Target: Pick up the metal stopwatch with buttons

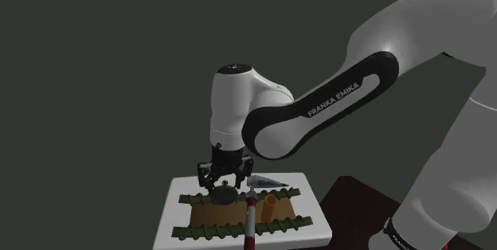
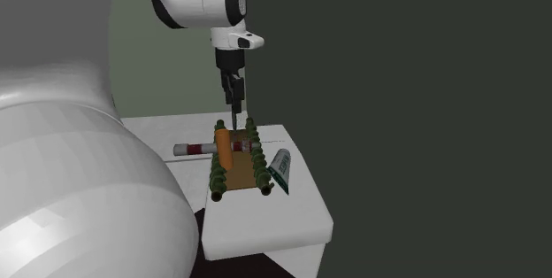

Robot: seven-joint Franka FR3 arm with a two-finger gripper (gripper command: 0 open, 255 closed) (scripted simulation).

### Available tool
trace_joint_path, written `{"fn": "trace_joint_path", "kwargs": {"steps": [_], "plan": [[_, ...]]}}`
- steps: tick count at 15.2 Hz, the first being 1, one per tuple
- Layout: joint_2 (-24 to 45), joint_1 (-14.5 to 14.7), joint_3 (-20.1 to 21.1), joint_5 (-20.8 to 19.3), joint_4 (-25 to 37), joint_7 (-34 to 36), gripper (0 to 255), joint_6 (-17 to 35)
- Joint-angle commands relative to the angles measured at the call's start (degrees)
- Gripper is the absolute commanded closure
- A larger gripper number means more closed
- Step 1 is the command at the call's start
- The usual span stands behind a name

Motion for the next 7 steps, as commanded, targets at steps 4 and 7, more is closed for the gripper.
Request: {"fn": "trace_joint_path", "kwargs": {"steps": [4,7], "plan": [[-2.5,-0.2,-0.1,2.1,2.1,-1.5,255,-4.0],[-3.0,-0.2,-0.1,2.6,2.6,-1.8,255,-4.9]]}}
